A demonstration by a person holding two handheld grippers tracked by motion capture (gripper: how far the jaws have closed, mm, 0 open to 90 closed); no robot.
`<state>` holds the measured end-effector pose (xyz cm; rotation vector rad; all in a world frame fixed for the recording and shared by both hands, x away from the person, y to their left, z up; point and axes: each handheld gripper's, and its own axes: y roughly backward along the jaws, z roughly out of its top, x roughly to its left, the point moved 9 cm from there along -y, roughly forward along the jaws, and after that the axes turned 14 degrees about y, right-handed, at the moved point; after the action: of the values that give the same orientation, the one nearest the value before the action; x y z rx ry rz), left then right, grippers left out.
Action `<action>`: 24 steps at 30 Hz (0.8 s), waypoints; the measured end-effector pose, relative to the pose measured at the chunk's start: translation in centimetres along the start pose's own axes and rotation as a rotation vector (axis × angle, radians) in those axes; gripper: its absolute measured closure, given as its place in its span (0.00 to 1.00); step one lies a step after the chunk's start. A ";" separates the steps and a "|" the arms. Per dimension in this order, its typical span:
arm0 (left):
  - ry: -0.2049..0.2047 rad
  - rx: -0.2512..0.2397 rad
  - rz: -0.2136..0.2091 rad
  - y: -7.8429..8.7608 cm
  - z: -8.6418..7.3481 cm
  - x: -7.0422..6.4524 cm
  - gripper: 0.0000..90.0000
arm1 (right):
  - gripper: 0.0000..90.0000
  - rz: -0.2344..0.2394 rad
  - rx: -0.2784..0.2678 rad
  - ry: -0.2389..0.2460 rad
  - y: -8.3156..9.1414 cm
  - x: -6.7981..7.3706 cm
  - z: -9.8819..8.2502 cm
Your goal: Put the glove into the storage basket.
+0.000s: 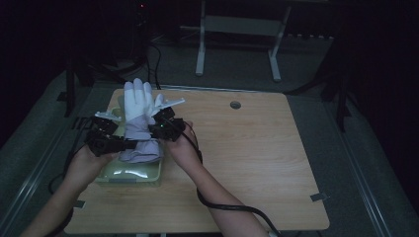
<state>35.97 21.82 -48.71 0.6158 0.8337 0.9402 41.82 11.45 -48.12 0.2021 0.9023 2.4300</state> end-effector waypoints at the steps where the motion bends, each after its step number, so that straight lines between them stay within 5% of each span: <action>1: 0.000 0.000 0.000 0.0 0.0 0.0 0.80 | 0.90 0.002 0.001 0.001 -0.4 0.3 0.2; 3: 0.006 0.019 -0.004 0.3 -0.7 1.9 0.80 | 0.90 0.015 0.006 -0.002 -1.6 1.2 0.4; 12: 0.031 0.098 -0.037 -2.0 -2.9 4.6 0.80 | 0.90 0.039 0.078 -0.015 -5.3 2.4 -1.5; 24: 0.116 0.156 -0.040 -5.5 -5.1 6.3 0.79 | 0.90 0.032 0.213 0.004 -8.6 2.7 -4.6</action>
<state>36.21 25.29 -57.85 0.6815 1.0261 0.8863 41.82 15.77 -57.27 0.2906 1.1689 2.3613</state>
